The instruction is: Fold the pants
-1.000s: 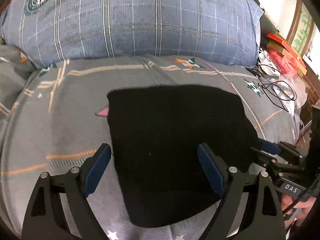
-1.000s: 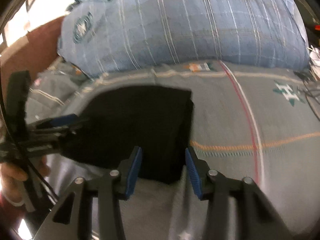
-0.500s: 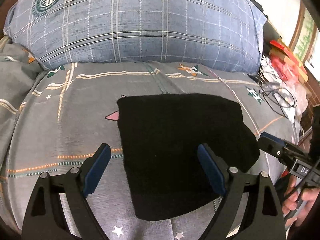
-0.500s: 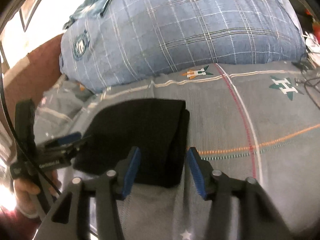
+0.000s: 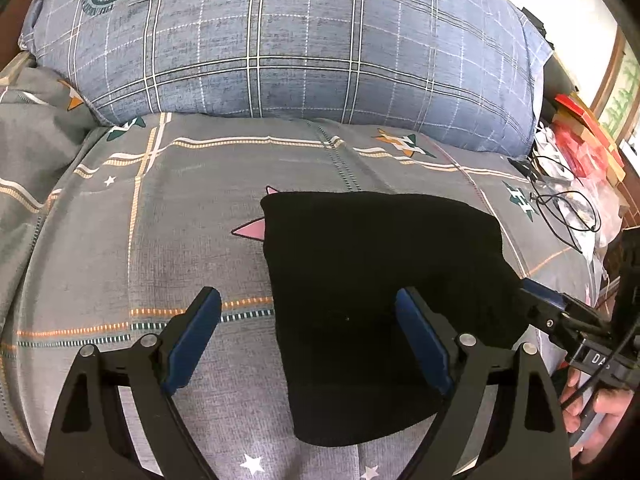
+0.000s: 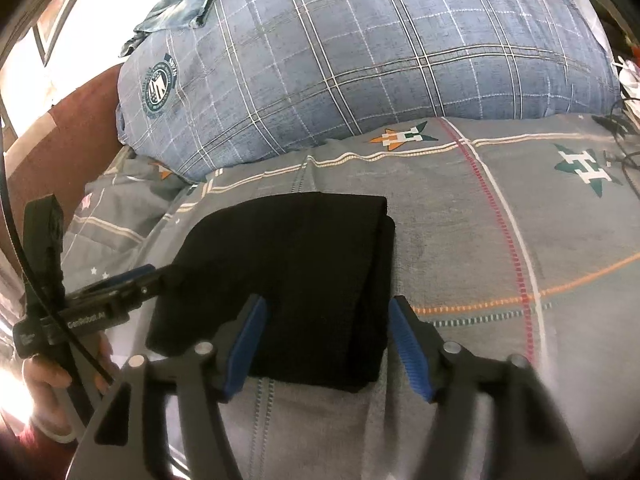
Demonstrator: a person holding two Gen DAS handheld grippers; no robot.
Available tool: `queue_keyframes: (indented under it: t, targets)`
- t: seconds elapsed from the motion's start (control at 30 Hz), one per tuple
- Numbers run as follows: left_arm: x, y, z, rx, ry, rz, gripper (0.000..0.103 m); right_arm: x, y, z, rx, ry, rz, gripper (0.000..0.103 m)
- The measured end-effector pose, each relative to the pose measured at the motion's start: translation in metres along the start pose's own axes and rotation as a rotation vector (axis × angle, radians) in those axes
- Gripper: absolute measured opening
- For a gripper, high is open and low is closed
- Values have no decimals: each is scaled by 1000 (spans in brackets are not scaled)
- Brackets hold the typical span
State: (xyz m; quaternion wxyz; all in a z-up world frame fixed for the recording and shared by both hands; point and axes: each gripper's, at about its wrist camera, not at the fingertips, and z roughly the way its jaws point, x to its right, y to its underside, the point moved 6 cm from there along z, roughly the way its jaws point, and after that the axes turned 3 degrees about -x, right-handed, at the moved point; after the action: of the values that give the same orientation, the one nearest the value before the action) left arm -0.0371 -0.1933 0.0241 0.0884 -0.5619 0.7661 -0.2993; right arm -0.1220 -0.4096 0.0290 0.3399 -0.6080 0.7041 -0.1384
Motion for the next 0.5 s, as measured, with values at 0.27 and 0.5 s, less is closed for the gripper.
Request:
queue_keyframes:
  t: [0.27, 0.5]
  targets:
    - [-7, 2, 5, -7, 43, -45, 92, 11, 3, 20, -51, -22, 28, 71]
    - [-8, 3, 14, -23, 79, -75, 93, 13, 3, 24, -56, -39, 45, 75]
